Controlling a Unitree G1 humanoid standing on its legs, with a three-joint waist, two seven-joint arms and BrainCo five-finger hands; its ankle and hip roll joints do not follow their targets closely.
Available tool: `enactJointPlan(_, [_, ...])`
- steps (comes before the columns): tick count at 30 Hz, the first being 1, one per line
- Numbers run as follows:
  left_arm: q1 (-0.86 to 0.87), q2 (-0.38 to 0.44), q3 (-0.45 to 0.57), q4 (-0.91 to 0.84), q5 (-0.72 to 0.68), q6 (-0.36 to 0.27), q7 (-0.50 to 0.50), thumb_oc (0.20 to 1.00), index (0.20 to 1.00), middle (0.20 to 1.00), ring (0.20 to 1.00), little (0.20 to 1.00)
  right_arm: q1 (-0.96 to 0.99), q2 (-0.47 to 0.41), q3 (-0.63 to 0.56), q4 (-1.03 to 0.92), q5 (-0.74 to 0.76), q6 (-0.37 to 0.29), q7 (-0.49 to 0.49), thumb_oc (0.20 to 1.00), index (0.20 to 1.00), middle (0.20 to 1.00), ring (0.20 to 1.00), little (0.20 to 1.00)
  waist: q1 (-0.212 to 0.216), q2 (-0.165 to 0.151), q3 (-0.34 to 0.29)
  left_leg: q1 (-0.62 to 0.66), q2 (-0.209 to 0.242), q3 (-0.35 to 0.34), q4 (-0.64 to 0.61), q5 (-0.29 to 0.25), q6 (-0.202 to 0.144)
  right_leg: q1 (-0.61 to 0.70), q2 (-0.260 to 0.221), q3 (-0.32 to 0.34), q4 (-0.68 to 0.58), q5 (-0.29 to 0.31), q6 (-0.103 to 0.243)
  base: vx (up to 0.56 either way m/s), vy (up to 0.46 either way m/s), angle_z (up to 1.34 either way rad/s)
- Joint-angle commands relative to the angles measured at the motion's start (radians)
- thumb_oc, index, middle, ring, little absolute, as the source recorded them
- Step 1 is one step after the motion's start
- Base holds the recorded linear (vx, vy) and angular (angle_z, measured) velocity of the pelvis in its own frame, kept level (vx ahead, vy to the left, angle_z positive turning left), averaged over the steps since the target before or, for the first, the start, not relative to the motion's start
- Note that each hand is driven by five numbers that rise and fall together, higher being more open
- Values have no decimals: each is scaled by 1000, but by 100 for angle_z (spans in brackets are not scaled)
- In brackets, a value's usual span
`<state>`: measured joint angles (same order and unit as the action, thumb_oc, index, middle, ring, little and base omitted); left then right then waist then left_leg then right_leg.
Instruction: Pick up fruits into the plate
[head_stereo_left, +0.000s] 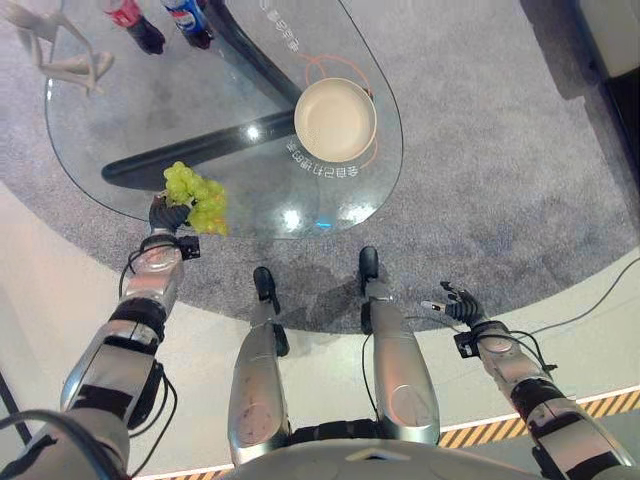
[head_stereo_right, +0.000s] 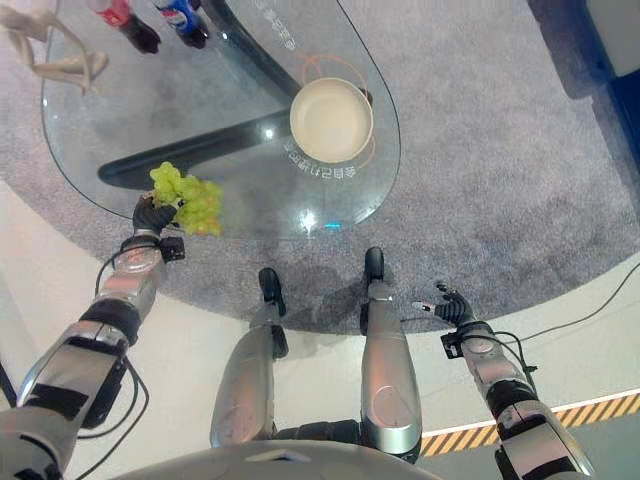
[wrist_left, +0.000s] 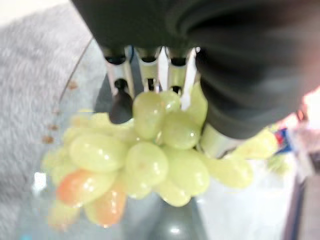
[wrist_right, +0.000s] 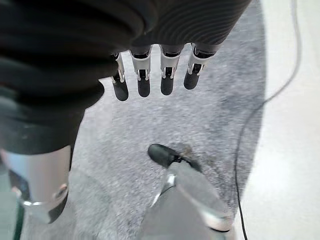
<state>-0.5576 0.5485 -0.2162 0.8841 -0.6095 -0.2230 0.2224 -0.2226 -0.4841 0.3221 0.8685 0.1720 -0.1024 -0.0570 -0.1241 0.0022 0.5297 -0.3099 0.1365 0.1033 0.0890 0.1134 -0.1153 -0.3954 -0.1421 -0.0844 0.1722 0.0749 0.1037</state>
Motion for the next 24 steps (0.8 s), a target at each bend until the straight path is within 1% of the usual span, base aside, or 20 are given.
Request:
enactJointPlan(1, [25,-5,85,-85,-129,-105,-54,200,200,200,200,200,93,13,-32,-49,-21,-22,2,1000,1000,1000,1000,1000,9,-30,-58,-22,-76,75,83,-134,32,41,31,-45,33,-120,-13,30,-82,7])
enactJointPlan(3, [45,-6,96,-117,-159,-104,-68,200,200,200,200,200,107,17,-38,-74,-17,-23,3,1000,1000,1000,1000,1000,15,-32,-68,-3,-77,71,73,-135,33,63,28,-46,22,-120,-12,43,-79,6])
enactJointPlan(4, [82,-10,126,-161,-196,-102,-96,200,200,200,200,200,131,26,-46,-108,-19,-21,0,1000,1000,1000,1000,1000,25,-34,-90,29,-77,65,56,-138,33,100,23,-54,4,-121,-8,85,-82,3])
enactJointPlan(6, [113,-21,146,-195,-228,-104,-120,200,200,200,200,200,150,32,-54,-143,-25,-14,-4,1000,1000,1000,1000,1000,29,-35,-110,55,-76,63,41,-138,32,134,18,-63,-16,-121,-6,93,-61,3])
enactJointPlan(9, [170,-49,167,-243,-205,-111,-129,200,200,200,200,200,180,40,-74,-179,-47,-3,-8,1000,1000,1000,1000,1000,31,-29,-153,96,-77,64,18,-138,33,182,11,-76,-47,-114,-4,125,-7,4])
enactJointPlan(11, [204,-62,179,-271,-192,-104,-138,200,200,200,200,200,197,39,-90,-192,-65,5,6,1000,1000,1000,1000,1000,33,-24,-173,114,-75,67,23,-144,37,208,9,-82,-48,-121,-7,142,8,3])
enactJointPlan(14, [209,-64,184,-283,-191,-97,-139,200,200,200,200,200,199,33,-92,-195,-71,22,15,1000,1000,1000,1000,1000,32,-17,-178,122,-74,67,33,-152,40,222,10,-82,-43,-131,-12,71,16,3])
enactJointPlan(17, [196,-59,181,-291,-216,-89,-141,200,200,200,200,200,195,29,-89,-192,-75,24,20,1000,1000,1000,1000,1000,29,-14,-174,129,-74,66,31,-155,42,228,12,-77,-45,-134,-14,0,0,0])
enactJointPlan(24, [174,-57,175,-311,-238,-77,-151,200,200,200,200,200,214,32,-85,-194,-78,20,21,1000,1000,1000,1000,1000,26,-22,-175,147,-72,68,23,-159,49,248,11,-76,-55,-133,-10,4,-2,0])
